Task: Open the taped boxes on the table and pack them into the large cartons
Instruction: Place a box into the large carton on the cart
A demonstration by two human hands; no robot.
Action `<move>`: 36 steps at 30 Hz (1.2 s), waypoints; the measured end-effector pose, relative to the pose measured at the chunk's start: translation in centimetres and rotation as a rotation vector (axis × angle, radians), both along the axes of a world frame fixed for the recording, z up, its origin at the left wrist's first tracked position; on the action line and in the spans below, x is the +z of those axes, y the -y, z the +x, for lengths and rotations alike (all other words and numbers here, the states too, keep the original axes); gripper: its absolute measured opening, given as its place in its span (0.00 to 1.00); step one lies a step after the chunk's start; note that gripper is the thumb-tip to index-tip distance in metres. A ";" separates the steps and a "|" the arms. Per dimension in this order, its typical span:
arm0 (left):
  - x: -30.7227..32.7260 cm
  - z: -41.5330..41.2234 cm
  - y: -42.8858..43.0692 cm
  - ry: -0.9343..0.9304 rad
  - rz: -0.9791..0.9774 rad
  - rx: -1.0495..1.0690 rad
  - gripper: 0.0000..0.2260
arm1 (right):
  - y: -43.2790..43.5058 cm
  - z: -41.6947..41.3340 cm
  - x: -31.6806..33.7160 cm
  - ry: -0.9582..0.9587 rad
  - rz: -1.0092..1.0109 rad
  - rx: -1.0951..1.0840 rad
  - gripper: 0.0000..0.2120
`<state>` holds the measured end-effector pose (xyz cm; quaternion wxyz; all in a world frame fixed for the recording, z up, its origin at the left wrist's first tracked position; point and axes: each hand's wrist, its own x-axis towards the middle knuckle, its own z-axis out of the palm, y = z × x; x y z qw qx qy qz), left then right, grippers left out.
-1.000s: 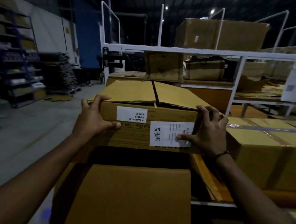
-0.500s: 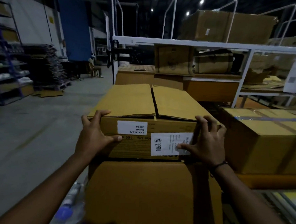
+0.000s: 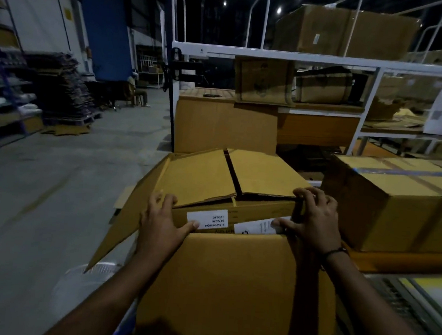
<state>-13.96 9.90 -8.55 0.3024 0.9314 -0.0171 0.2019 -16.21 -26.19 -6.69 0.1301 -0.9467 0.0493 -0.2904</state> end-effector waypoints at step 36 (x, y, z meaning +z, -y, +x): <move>1.7 2.3 31.1 0.000 0.147 -0.560 0.17 | 10.3 4.3 2.7 -0.135 -0.412 -0.119 0.21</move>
